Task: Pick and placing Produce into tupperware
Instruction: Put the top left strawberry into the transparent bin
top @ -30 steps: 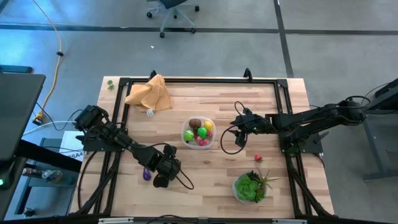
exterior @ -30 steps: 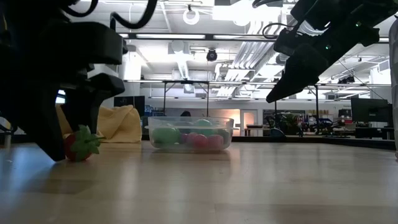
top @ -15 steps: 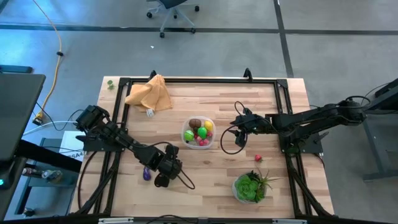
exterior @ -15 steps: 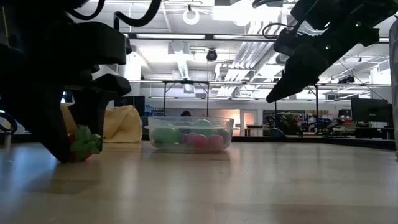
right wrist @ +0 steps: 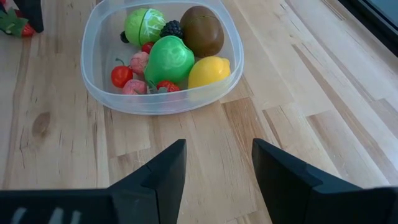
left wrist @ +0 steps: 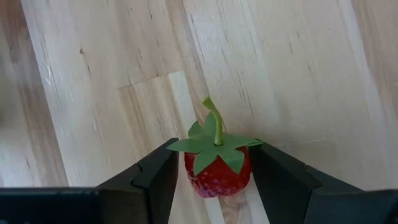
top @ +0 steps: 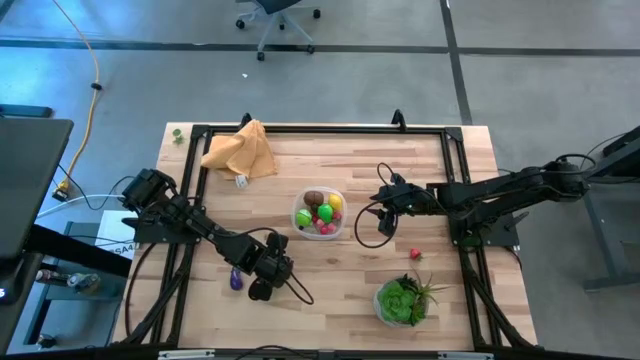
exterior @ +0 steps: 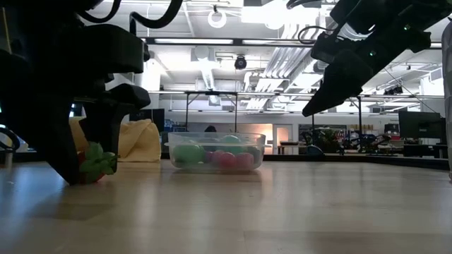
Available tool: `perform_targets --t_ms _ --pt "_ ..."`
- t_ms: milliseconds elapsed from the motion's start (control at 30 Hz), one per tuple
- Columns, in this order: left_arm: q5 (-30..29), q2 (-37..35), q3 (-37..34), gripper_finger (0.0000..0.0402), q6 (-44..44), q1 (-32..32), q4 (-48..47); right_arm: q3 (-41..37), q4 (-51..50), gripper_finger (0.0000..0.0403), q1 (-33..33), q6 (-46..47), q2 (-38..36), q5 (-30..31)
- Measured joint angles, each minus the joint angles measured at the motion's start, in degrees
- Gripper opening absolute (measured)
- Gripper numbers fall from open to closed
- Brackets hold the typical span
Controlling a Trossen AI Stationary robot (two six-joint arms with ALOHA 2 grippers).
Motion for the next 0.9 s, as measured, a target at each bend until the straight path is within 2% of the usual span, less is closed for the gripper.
perform_targets --t_ms 333,667,900 --pt "0.0 0.0 0.01 0.0185 0.0 0.0 -0.04 0.0 -0.01 0.0176 -0.01 0.0 0.0 -0.01" --pt "-0.01 0.02 0.0 0.0139 -0.06 0.0 0.33 0.0 0.0 0.0176 -0.02 0.0 0.0 -0.01" --pt "-0.52 0.02 -0.01 0.0154 -0.07 0.0 0.42 0.0 0.0 0.0176 0.0 0.01 0.0 -0.01"
